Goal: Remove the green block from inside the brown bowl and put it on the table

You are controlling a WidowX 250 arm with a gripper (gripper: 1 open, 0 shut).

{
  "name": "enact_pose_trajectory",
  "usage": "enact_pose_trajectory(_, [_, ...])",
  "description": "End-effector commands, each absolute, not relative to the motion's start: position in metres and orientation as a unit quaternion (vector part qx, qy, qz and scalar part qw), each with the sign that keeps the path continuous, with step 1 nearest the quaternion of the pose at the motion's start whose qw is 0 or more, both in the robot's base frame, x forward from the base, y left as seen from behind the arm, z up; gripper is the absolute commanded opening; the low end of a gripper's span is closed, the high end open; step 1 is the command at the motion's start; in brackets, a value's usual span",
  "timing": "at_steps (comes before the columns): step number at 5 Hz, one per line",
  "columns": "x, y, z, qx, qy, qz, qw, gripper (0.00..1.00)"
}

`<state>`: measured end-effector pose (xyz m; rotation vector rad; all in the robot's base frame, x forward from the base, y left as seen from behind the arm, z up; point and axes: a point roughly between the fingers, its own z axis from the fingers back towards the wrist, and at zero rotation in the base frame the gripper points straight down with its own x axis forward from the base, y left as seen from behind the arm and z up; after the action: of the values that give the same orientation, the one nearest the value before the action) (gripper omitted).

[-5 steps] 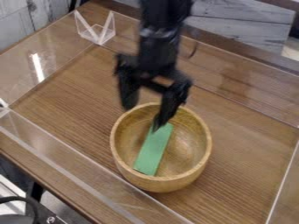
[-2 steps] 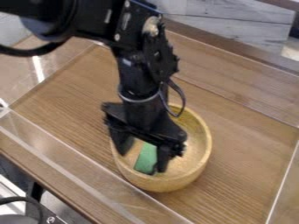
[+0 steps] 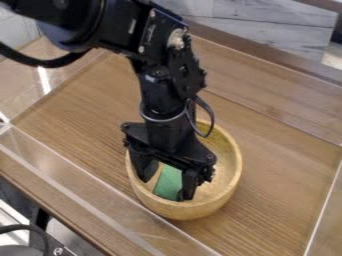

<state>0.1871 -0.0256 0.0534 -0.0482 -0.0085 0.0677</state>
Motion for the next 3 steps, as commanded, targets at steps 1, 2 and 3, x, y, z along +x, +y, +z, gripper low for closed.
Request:
enact_pose_trajectory(1, [0.1999, -0.023, 0.0578, -0.03, -0.027, 0.041, 0.998, 1.0])
enact_pose_trajectory(2, [0.2024, -0.0212, 0.055, -0.033, -0.029, 0.045, 0.998, 1.0])
enact_pose_trajectory(3, [0.2046, -0.0198, 0.0527, -0.037, -0.031, 0.049, 0.998, 1.0])
